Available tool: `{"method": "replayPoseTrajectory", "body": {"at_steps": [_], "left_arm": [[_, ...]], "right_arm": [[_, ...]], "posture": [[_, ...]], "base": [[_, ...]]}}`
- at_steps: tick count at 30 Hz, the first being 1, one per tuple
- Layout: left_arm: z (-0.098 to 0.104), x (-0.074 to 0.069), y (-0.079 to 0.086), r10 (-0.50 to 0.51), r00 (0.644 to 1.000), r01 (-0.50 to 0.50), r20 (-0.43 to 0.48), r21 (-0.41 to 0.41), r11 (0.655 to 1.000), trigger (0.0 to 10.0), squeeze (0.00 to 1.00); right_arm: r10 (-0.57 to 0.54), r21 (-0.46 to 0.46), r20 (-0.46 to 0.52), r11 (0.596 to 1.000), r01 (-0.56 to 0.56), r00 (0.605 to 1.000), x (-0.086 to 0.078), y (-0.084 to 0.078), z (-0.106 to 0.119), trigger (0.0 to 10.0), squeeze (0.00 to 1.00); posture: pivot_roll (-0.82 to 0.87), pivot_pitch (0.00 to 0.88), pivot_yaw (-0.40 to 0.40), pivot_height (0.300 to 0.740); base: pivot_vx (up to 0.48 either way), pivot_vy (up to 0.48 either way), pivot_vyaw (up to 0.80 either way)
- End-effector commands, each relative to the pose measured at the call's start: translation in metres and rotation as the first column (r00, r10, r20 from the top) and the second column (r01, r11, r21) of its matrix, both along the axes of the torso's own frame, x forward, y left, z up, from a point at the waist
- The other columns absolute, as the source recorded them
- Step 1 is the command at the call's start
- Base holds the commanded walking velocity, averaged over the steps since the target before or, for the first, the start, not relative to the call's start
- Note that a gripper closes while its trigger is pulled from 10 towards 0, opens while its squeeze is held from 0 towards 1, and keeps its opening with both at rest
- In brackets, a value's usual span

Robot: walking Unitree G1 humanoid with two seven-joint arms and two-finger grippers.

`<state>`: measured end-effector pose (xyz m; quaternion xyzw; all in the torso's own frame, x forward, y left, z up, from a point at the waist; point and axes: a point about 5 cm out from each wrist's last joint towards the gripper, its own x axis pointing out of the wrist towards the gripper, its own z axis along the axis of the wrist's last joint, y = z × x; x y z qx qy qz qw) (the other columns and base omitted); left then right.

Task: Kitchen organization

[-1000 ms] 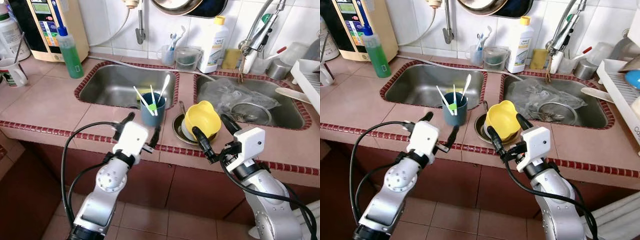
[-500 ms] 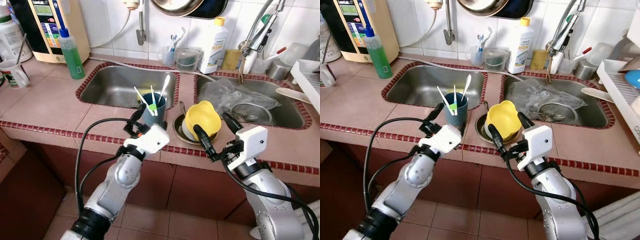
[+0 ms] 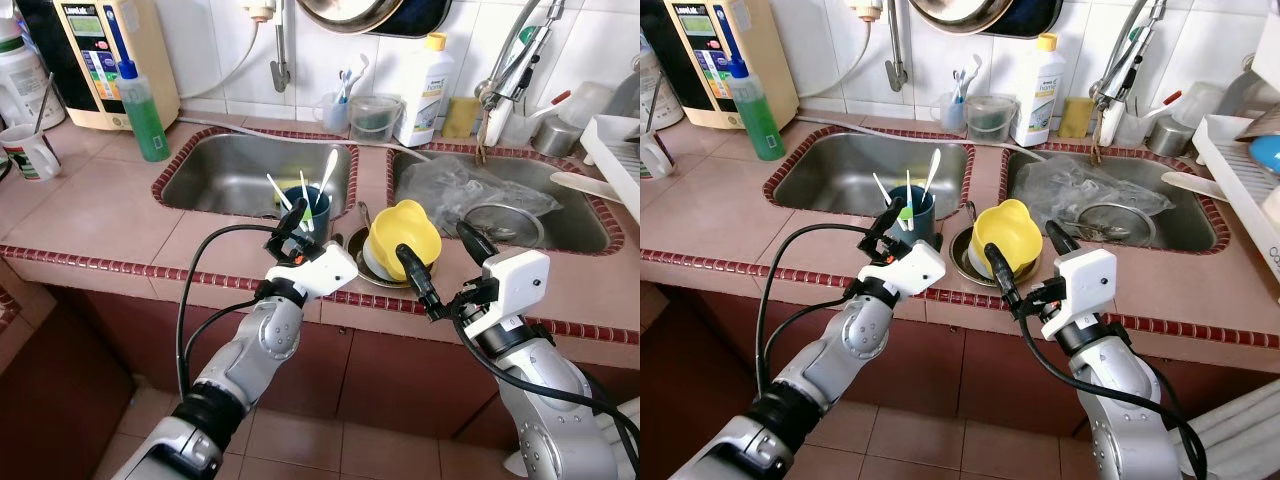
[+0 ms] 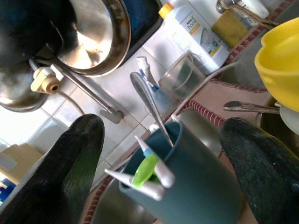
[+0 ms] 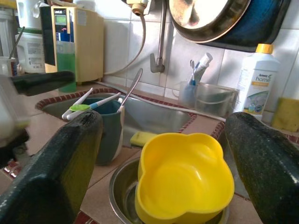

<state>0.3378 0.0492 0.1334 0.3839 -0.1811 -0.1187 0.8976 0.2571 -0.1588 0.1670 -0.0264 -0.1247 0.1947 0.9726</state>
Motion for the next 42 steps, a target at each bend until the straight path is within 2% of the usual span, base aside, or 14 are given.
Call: {"method": "replayPoseTrajectory", "body": {"at_steps": [1,6,7,10,11,12,13,14,15,16,28,30,31,42], "left_arm": [[0.002,0.003,-0.001,0.007,1.0,-0.007,0.021,0.008,1.0,10.0,0.0],[0.002,0.008,0.001,0.02,0.999,-0.021,0.039,0.015,1.0,10.0,0.0],[0.002,0.009,0.002,0.026,0.999,-0.027,0.043,0.02,0.999,8.4,0.0],[-0.002,0.009,0.005,0.032,0.999,-0.034,0.041,0.036,0.999,9.0,0.0],[-0.003,0.009,0.007,0.032,0.998,-0.035,0.051,0.043,0.998,7.9,0.0],[-0.004,0.009,0.009,0.032,0.998,-0.034,0.061,0.047,0.998,7.9,0.0],[-0.006,0.009,0.012,0.037,0.998,-0.039,0.05,0.054,0.998,4.6,0.0],[-0.009,0.01,0.016,0.044,0.998,-0.046,0.035,0.061,0.997,5.5,0.0],[-0.011,0.01,0.019,0.047,0.998,-0.049,0.037,0.074,0.996,5.6,0.0],[-0.013,0.011,0.024,0.061,0.997,-0.064,0.039,0.091,0.994,4.7,0.0],[-0.009,0.014,0.029,0.068,0.996,-0.074,0.063,0.096,0.993,2.9,0.0],[-0.008,0.014,0.027,0.059,0.995,-0.066,0.076,0.095,0.993,1.4,0.0],[-0.008,0.014,0.027,0.056,0.996,-0.062,0.073,0.093,0.994,2.8,0.0],[-0.004,0.014,0.022,0.029,0.996,-0.037,0.089,0.085,0.996,3.0,0.0]], "right_arm": [[-0.014,0.006,0.021,1.0,0.014,1.0,-0.003,-0.002,0.007,10.0,0.0],[-0.026,0.01,0.021,1.0,0.026,0.999,-0.004,-0.004,0.007,10.0,0.0],[-0.028,0.011,0.021,1.0,0.028,0.999,-0.005,-0.004,0.007,10.0,0.0],[-0.032,0.013,0.019,0.999,0.031,0.999,-0.005,-0.004,0.007,10.0,0.0],[-0.032,0.013,0.018,0.999,0.032,0.999,-0.005,-0.005,0.007,10.0,0.0],[-0.034,0.012,0.017,0.999,0.034,0.999,-0.006,-0.005,0.007,10.0,0.0],[-0.035,0.012,0.017,0.999,0.035,0.999,-0.006,-0.005,0.007,10.0,0.0],[-0.037,0.011,0.017,0.999,0.037,0.999,-0.006,-0.005,0.008,10.0,0.0],[-0.038,0.012,0.016,0.999,0.038,0.999,-0.006,-0.005,0.008,10.0,0.0],[-0.038,0.012,0.015,0.999,0.038,0.999,-0.006,-0.006,0.008,10.0,0.0],[-0.04,0.016,0.015,0.999,0.039,0.999,-0.005,-0.006,0.008,10.0,0.0],[-0.04,0.018,0.014,0.999,0.04,0.999,-0.005,-0.006,0.008,10.0,0.0],[-0.041,0.018,0.014,0.999,0.04,0.999,-0.005,-0.006,0.008,10.0,0.0],[-0.047,0.018,0.012,0.999,0.047,0.999,-0.006,-0.007,0.008,10.0,0.0]], "posture": [[-0.11,0.023,0.028,0.74],[-0.12,0.028,0.035,0.74],[-0.12,0.028,0.035,0.74],[-0.12,0.031,0.036,0.74],[-0.12,0.031,0.036,0.74],[-0.12,0.033,0.036,0.74],[-0.12,0.034,0.035,0.74],[-0.12,0.034,0.035,0.74],[-0.12,0.036,0.036,0.74],[-0.12,0.038,0.034,0.74],[-0.11,0.04,0.032,0.74],[-0.11,0.04,0.032,0.74],[-0.11,0.04,0.032,0.74],[-0.12,0.043,0.033,0.74]], "base": [[0.0,0.0,0.0],[0.0,0.0,0.0],[0.0,0.0,0.0],[0.0,0.0,0.0],[0.0,0.0,0.0],[0.0,0.0,0.0],[0.0,0.0,0.0],[0.0,0.0,0.0],[0.0,0.0,0.0],[0.0,0.0,0.0],[0.0,0.0,0.0],[0.0,0.0,0.0],[0.0,0.0,0.0],[0.0,0.0,0.0]]}}
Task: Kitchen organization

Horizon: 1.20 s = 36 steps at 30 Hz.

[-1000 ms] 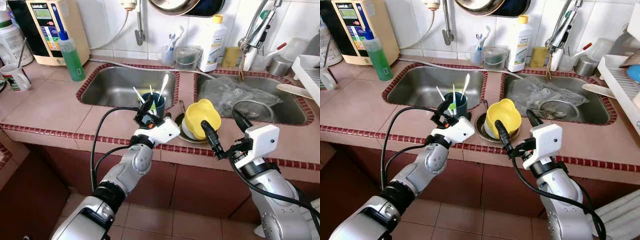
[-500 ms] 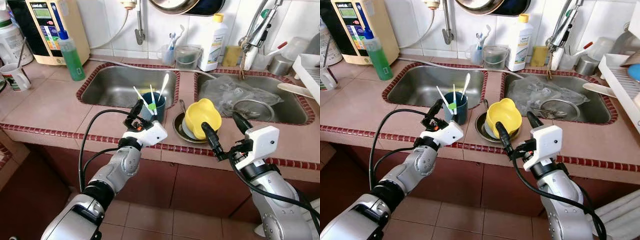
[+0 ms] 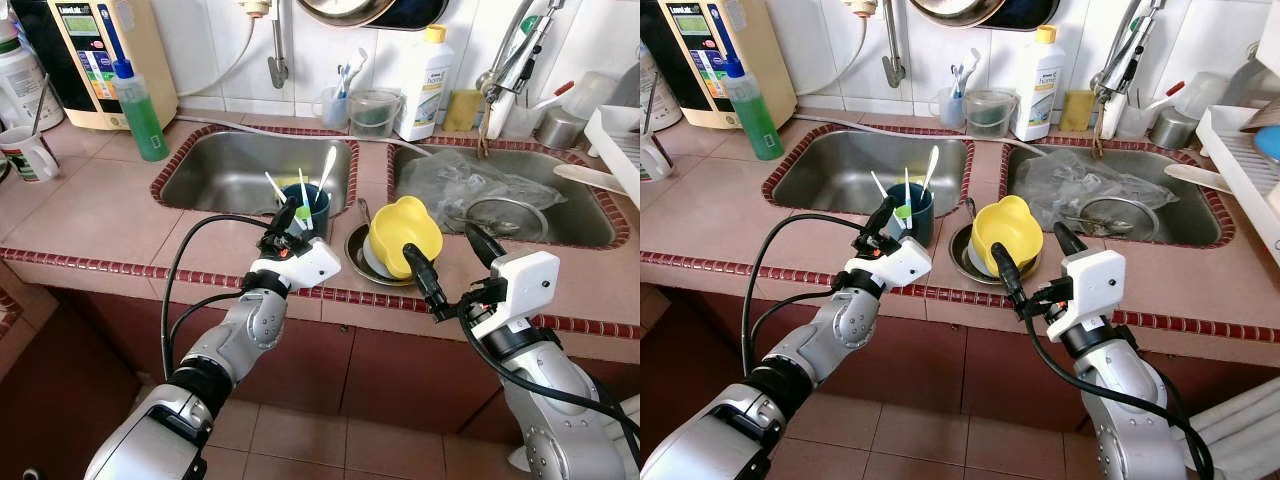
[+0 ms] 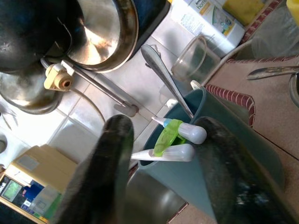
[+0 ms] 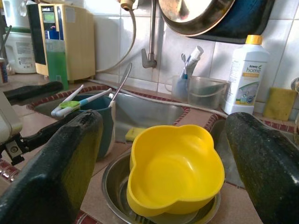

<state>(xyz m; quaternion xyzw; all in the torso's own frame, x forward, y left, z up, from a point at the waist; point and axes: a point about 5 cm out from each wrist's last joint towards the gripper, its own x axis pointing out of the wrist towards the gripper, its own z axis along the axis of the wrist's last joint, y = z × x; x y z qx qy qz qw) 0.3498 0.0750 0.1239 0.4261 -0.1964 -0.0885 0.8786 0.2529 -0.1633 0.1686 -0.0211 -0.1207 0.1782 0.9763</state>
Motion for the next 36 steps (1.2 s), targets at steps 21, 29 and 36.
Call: {"method": "replayPoseTrajectory", "body": {"at_steps": [21,29,36], "left_arm": [[0.0037,0.0015,-0.0027,-0.025,0.999,0.024,0.026,0.036,0.999,9.1,0.0],[0.0022,0.0019,0.0013,0.031,0.999,-0.032,0.042,0.03,0.999,10.0,0.0],[0.0039,0.0012,0.0023,0.039,0.997,-0.041,0.072,0.024,0.999,4.1,0.0]], "right_arm": [[-0.015,0.013,0.022,1.0,0.014,1.0,-0.0005,-0.0018,0.0068,10.0,0.0],[-0.008,0.019,0.018,1.0,0.007,1.0,-0.0011,0.0006,0.0059,10.0,0.0],[-0.004,0.022,0.017,1.0,0.004,1.0,-0.0004,0.0013,0.0057,10.0,0.0]], "posture": [[-0.11,0.044,0.036,0.74],[-0.1,0.048,0.036,0.74],[-0.1,0.045,0.035,0.74]], "base": [[0.0,0.0,0.0],[0.0,0.0,0.0],[0.0,0.0,0.0]]}}
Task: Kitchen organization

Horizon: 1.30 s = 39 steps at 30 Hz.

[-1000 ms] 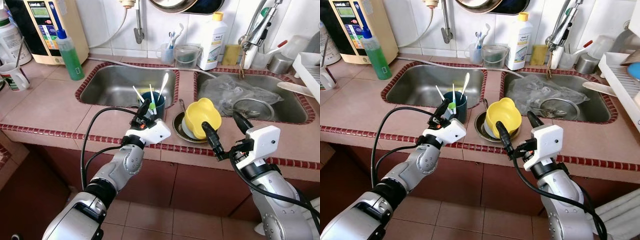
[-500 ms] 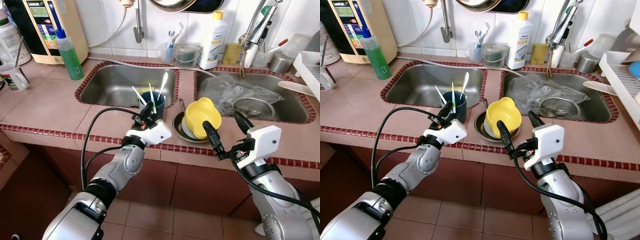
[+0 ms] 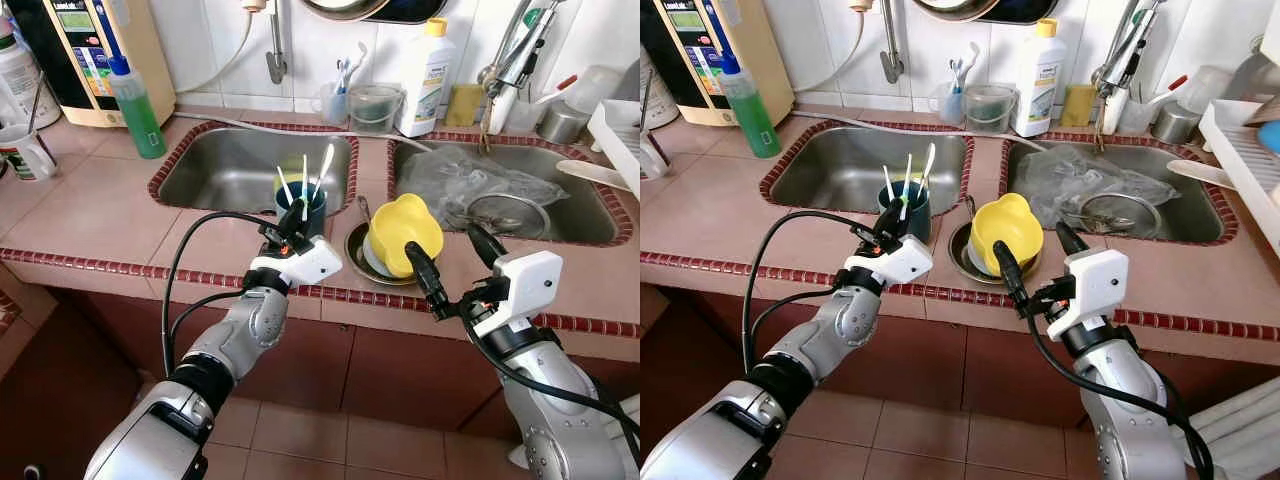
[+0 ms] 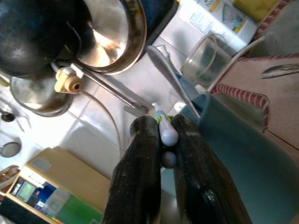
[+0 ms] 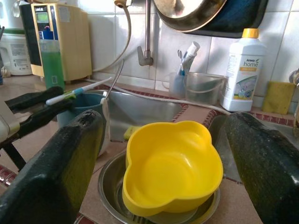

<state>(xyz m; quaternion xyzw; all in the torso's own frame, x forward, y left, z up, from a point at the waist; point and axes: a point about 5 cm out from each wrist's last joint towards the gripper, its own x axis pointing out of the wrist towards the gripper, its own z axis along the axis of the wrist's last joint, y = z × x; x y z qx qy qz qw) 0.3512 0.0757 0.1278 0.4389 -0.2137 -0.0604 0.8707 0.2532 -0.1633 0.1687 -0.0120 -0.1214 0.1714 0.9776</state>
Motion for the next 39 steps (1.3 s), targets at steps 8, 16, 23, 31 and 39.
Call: {"method": "replayPoseTrajectory", "body": {"at_steps": [8,16,23,31,39], "left_arm": [[0.002,0.001,0.003,0.023,0.999,-0.023,0.023,0.015,1.0,10.0,0.0],[0.008,-0.003,0.001,-0.027,0.988,0.008,0.15,0.124,0.992,10.0,0.0],[0.017,-0.001,0.006,-0.03,0.974,-0.008,0.225,0.168,0.986,10.0,0.0],[0.04,0.015,0.034,0.063,0.969,-0.092,0.238,0.112,0.989,10.0,0.0],[0.061,0.031,0.089,0.197,0.98,-0.19,-0.016,-0.351,0.917,4.0,0.0]], "right_arm": [[0.01,0.002,0.019,1.0,-0.01,1.0,0.0,0.002,0.005,10.0,0.0],[0.012,0.004,0.018,1.0,-0.012,1.0,0.001,0.002,0.005,10.0,0.0],[0.009,0.006,0.019,1.0,-0.009,1.0,0.002,0.001,0.005,10.0,0.0],[0.007,0.011,0.022,1.0,-0.008,1.0,0.004,0.001,0.006,10.0,0.0],[0.014,0.024,0.033,1.0,-0.015,0.999,0.01,0.005,0.007,10.0,0.0]], "posture": [[-0.1,0.042,0.033,0.74],[-0.09,0.048,0.032,0.74],[-0.09,0.05,0.034,0.74],[-0.08,0.044,0.031,0.74],[-0.06,0.032,0.022,0.74]], "base": [[0.0,0.0,0.0],[0.0,0.0,0.0],[0.0,0.0,0.0],[0.0,0.0,0.0],[0.0,0.0,0.0]]}}
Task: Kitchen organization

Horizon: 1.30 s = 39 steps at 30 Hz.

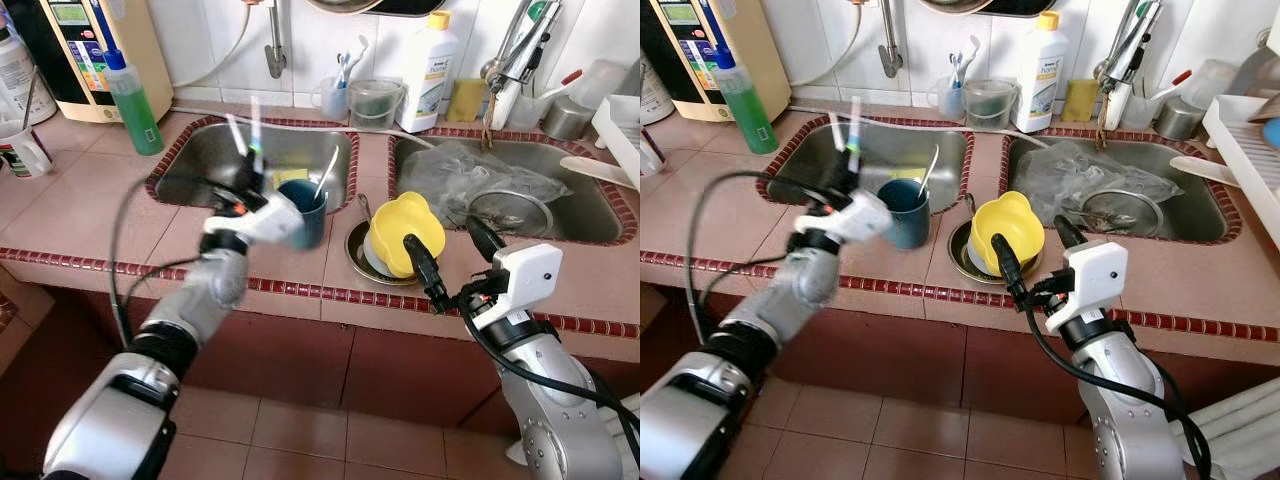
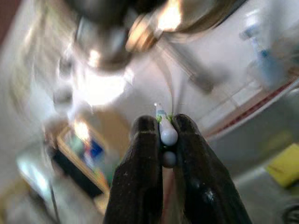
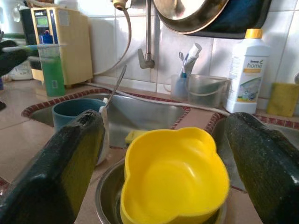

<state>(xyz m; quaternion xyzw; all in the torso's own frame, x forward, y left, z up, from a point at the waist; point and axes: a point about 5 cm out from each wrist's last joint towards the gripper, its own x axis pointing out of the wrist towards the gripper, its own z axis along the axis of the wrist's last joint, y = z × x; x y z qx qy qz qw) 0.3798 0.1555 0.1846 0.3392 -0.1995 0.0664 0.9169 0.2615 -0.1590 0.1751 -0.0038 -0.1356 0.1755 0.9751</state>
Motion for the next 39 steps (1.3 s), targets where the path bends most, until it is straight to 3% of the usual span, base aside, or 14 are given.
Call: {"method": "replayPoseTrajectory", "body": {"at_steps": [1,4,5,6,7,10,11,12,13,15,36,37,38,39], "left_arm": [[0.005,0.003,0.012,-0.014,0.999,0.009,-0.036,-0.124,0.992,4.0,0.0],[0.009,0.007,0.023,-0.009,0.996,-0.011,-0.085,-0.234,0.972,4.0,0.0],[0.012,0.01,0.03,-0.037,0.993,-0.005,-0.116,-0.338,0.941,0.6,0.0],[0.014,0.01,0.031,-0.059,0.991,0.01,-0.12,-0.377,0.926,0.6,0.0],[0.015,0.011,0.033,-0.08,0.988,0.021,-0.131,-0.404,0.915,4.1,0.0],[0.016,0.012,0.034,-0.146,0.979,0.06,-0.142,-0.481,0.875,3.5,0.0],[0.017,0.013,0.033,-0.184,0.972,0.083,-0.146,-0.521,0.85,4.9,0.0],[0.017,0.013,0.032,-0.211,0.965,0.092,-0.154,-0.555,0.827,9.7,0.0],[0.016,0.015,0.031,-0.245,0.952,0.089,-0.183,-0.601,0.794,10.0,0.0],[0.011,0.016,0.024,-0.358,0.9,0.079,-0.248,-0.715,0.694,10.0,0.0],[0.034,-0.032,0.014,-0.533,0.845,0.308,-0.026,-0.792,0.527,10.0,0.0],[0.037,-0.031,0.012,-0.538,0.843,0.319,-0.014,-0.792,0.521,4.9,0.0],[0.037,-0.031,0.012,-0.538,0.843,0.319,-0.014,-0.792,0.521,4.9,0.0],[0.038,-0.031,0.012,-0.536,0.844,0.324,-0.008,-0.789,0.522,1.7,0.0]], "right_arm": [[0.005,0.005,0.007,1.0,-0.005,1.0,0.002,0.001,0.001,10.0,0.0],[0.006,0.008,0.008,1.0,-0.006,1.0,0.003,0.001,0.001,10.0,0.0],[0.007,0.011,0.011,1.0,-0.007,1.0,0.005,0.001,0.001,10.0,0.0],[0.007,0.012,0.012,1.0,-0.007,1.0,0.006,0.001,0.002,10.0,0.0],[0.007,0.013,0.017,1.0,-0.008,1.0,0.007,0.002,0.002,10.0,0.0],[0.006,0.013,0.027,1.0,-0.007,1.0,0.01,0.002,0.004,10.0,0.0],[0.004,0.008,0.034,1.0,-0.004,0.999,0.011,0.002,0.005,10.0,0.0],[-0.006,-0.004,0.049,1.0,0.007,0.999,0.012,0.001,0.007,10.0,0.0],[-0.018,-0.003,0.058,1.0,0.019,0.998,0.014,0.0,0.009,10.0,0.0],[-0.038,-0.013,0.076,0.999,0.039,0.996,0.019,-0.002,0.014,10.0,0.0],[-0.113,-0.01,0.127,0.993,0.115,0.985,0.027,-0.003,0.035,10.0,0.0],[-0.112,-0.01,0.13,0.993,0.114,0.985,0.028,-0.003,0.036,10.0,0.0],[-0.112,-0.01,0.13,0.993,0.114,0.985,0.028,-0.003,0.036,10.0,0.0],[-0.113,-0.01,0.131,0.993,0.115,0.985,0.028,-0.003,0.037,10.0,0.0]], "posture": [[-0.06,0.032,0.022,0.74],[-0.06,0.029,0.019,0.74],[-0.05,0.022,0.018,0.74],[-0.05,0.021,0.017,0.74],[-0.05,0.016,0.014,0.74],[-0.04,0.01,0.011,0.74],[-0.04,0.005,0.007,0.74],[-0.04,0.002,0.006,0.74],[-0.04,0.0,0.001,0.74],[-0.03,0.0,-0.01,0.74],[-0.03,0.0,-0.021,0.74],[-0.03,0.0,-0.023,0.74],[-0.03,0.0,-0.023,0.74],[-0.03,0.0,-0.023,0.74]], "base": [[0.0,0.0,0.0],[0.0,0.0,0.0],[0.0,0.0,0.0],[0.0,0.0,0.0],[0.0,0.0,0.0],[0.0,0.0,0.0],[0.0,0.0,0.0],[0.0,0.0,0.0],[0.0,0.0,0.0],[0.0,0.0,0.0],[0.0,0.0,0.0],[0.0,0.0,0.0],[0.0,0.0,0.0],[0.0,0.0,0.0]]}}
